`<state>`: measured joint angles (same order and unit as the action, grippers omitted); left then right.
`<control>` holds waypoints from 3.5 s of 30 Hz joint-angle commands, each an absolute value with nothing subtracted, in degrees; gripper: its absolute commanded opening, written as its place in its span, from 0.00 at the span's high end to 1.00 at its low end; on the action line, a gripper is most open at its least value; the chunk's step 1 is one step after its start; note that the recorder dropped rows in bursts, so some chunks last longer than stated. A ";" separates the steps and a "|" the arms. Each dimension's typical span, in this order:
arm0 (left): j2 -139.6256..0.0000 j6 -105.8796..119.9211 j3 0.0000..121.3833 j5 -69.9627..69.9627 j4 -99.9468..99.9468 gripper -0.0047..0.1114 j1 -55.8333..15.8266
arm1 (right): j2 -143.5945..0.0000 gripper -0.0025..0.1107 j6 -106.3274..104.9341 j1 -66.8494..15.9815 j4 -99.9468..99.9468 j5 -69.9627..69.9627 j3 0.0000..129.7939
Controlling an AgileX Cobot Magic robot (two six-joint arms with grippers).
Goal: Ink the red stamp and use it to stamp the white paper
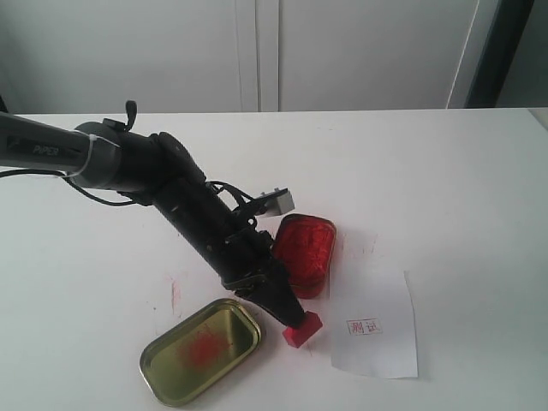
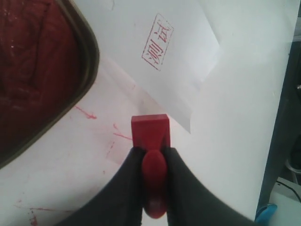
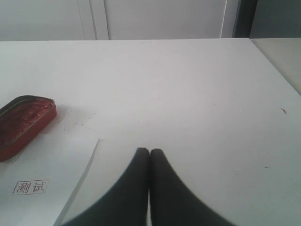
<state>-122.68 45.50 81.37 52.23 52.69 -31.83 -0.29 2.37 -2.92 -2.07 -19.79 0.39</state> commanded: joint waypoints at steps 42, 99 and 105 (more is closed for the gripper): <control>-120.06 44.57 81.29 51.91 49.16 0.72 -27.53 | 0.00 0.98 2.34 -2.92 -1.67 -19.68 0.00; -107.82 4.70 81.43 41.67 11.85 0.96 -33.88 | 0.00 0.98 3.44 -2.92 -1.67 -19.68 0.00; -107.82 4.70 81.43 41.78 12.43 0.96 -33.32 | 0.00 0.98 3.44 -2.92 -1.67 -19.68 0.00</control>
<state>-108.53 5.22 81.37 40.94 12.04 -33.63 -0.29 3.30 -2.92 -2.07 -19.79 0.39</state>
